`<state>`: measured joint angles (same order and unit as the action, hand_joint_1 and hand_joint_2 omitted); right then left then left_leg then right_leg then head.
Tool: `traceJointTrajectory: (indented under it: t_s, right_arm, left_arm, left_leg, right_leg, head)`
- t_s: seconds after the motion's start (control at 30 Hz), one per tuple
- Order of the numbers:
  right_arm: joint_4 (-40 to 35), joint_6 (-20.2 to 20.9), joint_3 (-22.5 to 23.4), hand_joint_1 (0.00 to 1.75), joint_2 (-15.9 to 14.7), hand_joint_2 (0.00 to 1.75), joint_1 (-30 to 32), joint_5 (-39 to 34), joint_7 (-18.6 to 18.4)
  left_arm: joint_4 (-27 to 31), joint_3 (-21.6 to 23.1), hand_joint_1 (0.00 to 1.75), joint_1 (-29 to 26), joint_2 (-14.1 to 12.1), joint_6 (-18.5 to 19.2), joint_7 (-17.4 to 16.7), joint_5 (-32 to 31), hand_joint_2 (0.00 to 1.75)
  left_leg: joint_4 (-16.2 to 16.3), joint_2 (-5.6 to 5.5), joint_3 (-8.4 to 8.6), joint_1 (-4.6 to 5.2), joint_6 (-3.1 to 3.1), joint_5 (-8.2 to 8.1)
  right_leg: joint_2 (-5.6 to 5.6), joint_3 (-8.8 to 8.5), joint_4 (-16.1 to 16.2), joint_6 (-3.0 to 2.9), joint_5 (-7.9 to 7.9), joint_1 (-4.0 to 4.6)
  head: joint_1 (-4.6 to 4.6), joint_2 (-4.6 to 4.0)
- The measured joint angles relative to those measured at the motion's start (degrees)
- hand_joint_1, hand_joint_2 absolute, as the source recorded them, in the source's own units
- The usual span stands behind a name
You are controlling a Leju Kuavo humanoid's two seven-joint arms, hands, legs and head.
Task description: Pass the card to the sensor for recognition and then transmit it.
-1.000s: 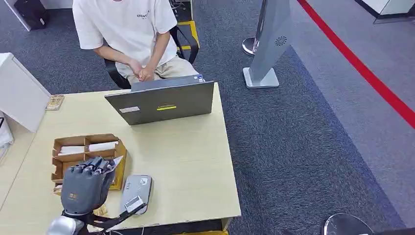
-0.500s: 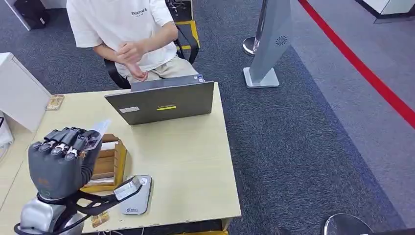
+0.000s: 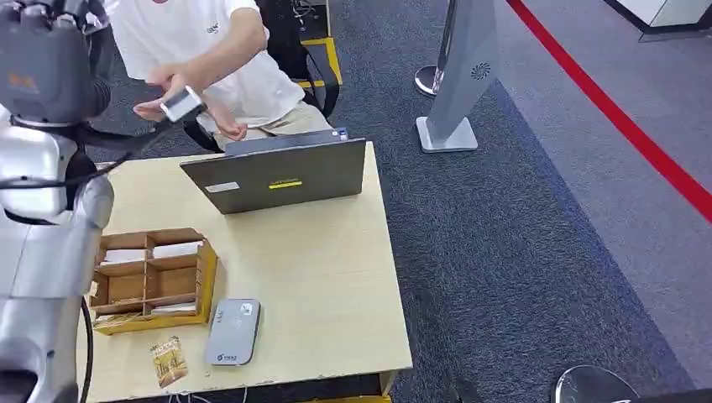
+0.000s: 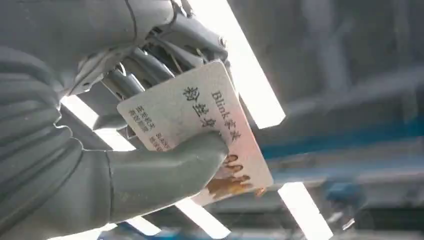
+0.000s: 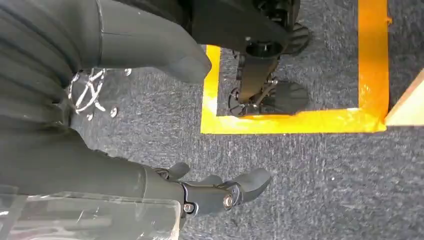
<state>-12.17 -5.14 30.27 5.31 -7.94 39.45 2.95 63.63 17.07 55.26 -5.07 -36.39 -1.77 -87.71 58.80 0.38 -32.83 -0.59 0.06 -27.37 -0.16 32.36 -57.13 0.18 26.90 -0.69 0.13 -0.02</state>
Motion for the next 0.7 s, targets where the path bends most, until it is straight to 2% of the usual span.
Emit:
traceJointTrajectory:
  t_s: [0.07, 0.1, 0.23, 0.3, 0.33, 0.6, 0.63, 0.7]
  right_arm:
    - [0.0, 0.24, -0.5, 0.0, 0.24, 1.75, -0.15, 0.7, -0.54]
    - [0.0, 0.33, -0.65, 0.0, 0.28, 1.75, -0.13, 0.91, -0.57]
    - [0.0, 0.35, -0.72, 0.0, 0.28, 1.75, -0.13, 0.96, -0.57]
    - [0.0, 0.44, -1.18, 0.0, 0.43, 1.75, -0.12, 1.16, -0.74]
    - [0.0, 0.55, -1.44, 0.0, 0.63, 1.75, -0.09, 1.31, -1.07]
    - [0.09, 0.65, -1.94, 0.0, 1.0, 1.75, -0.01, 1.7, -1.11]
    - [0.09, 0.7, -1.97, 0.0, 1.03, 1.75, 0.0, 1.74, -1.11]
    - [0.09, 0.7, -2.05, 0.0, 1.05, 1.75, -0.01, 1.92, -1.14]
  left_arm:
    - [-9.82, 0.65, 1.75, 5.16, 0.39, -0.56, -2.13, -0.13, 1.75]
    - [-12.55, 1.18, 1.75, 6.59, 0.41, -0.63, -2.7, -0.13, 1.75]
    - [-13.19, 1.31, 1.75, 6.92, 0.41, -0.65, -2.81, -0.13, 1.75]
    - [-18.45, 2.51, 1.75, 9.21, 0.54, -0.72, -3.58, -0.15, 1.75]
    - [-24.76, 3.71, 1.75, 11.73, 0.87, -0.72, -4.39, -0.15, 1.75]
    - [-32.24, 5.05, 1.75, 13.25, 1.05, -1.02, -5.24, -0.15, 1.75]
    - [-32.63, 5.05, 0.0, 13.19, 1.0, -1.13, -5.24, -0.15, 1.75]
    - [-33.38, 5.05, 0.0, 13.14, 0.76, -1.44, -5.24, -0.13, 1.75]
  left_leg:
    - [0.0, 0.03, 0.0, 0.0, 0.0, 0.0]
    - [0.0, 0.03, -0.01, 0.0, 0.0, 0.0]
    - [0.0, 0.03, -0.01, 0.0, 0.0, 0.0]
    - [-0.01, 0.0, -0.03, 0.0, 0.0, 0.0]
    - [-0.01, 0.0, -0.09, 0.0, 0.0, -0.01]
    - [-0.03, 0.0, -0.14, -0.01, 0.0, -0.01]
    - [-0.02, -0.01, -0.17, -0.01, 0.0, 0.0]
    - [-0.02, -0.04, -0.22, -0.02, -0.01, 0.01]
  right_leg:
    - [0.07, 0.02, 0.0, 0.0, 0.0, 0.0]
    - [0.08, 0.03, -0.01, 0.0, 0.0, 0.0]
    - [0.08, 0.03, -0.01, 0.0, 0.0, 0.0]
    - [0.07, 0.03, -0.01, 0.01, 0.0, 0.0]
    - [0.07, 0.08, -0.01, 0.01, 0.02, 0.0]
    - [0.06, 0.1, -0.01, 0.01, 0.02, 0.0]
    - [0.05, 0.12, -0.01, 0.01, 0.02, 0.0]
    - [0.03, 0.15, -0.01, 0.0, 0.02, 0.0]
  head:
    - [0.02, 0.0]
    - [-0.02, 0.0]
    - [-0.02, 0.0]
    - [0.02, 0.0]
    - [0.02, 0.0]
    - [0.0, 0.0]
    - [0.0, 0.0]
    - [0.0, 0.0]
